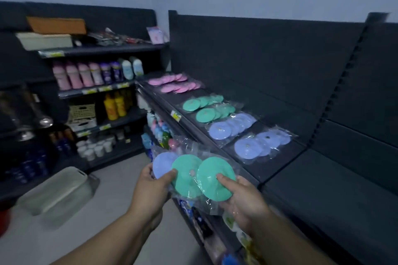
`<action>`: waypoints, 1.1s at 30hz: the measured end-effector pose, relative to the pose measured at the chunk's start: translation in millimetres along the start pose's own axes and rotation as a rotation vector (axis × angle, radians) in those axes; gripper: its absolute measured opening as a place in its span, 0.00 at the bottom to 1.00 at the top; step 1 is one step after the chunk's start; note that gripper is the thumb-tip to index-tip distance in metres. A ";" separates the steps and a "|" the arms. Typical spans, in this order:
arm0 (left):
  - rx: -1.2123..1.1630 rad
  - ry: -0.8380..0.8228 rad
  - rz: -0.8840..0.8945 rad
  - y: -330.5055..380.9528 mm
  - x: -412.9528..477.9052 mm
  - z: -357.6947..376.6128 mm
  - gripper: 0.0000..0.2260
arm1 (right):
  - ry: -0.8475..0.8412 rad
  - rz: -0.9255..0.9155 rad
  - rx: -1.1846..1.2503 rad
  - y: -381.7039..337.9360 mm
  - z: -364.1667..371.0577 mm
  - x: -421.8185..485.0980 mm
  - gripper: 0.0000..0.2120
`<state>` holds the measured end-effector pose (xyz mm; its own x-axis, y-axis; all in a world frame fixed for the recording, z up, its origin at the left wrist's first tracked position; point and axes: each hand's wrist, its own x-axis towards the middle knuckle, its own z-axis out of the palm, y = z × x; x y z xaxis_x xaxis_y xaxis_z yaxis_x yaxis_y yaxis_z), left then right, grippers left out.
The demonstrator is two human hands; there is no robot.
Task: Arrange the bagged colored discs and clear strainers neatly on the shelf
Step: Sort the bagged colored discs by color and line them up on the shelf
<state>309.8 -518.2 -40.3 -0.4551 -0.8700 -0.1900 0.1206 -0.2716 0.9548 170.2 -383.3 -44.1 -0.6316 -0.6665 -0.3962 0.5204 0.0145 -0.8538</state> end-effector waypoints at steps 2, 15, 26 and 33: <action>-0.007 0.043 -0.005 6.6 21.9 -27.4 0.18 | -0.017 0.003 -0.027 6.0 31.2 21.5 0.14; 0.009 0.174 0.039 43.5 195.9 -59.9 0.19 | 0.113 -0.039 -0.076 -34.4 111.5 204.3 0.04; 0.027 0.124 0.054 73.5 376.5 -14.5 0.20 | 0.310 -0.103 -0.204 -77.3 124.4 368.4 0.18; 0.073 -0.072 0.004 71.0 485.0 29.4 0.18 | 0.638 -0.172 -0.440 -90.9 120.1 412.0 0.26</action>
<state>71.7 -947.4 -57.9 -0.5173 -0.8384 -0.1720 0.0587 -0.2353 0.9701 -68.4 -748.7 -89.2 -0.9593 -0.1320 -0.2495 0.1943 0.3323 -0.9229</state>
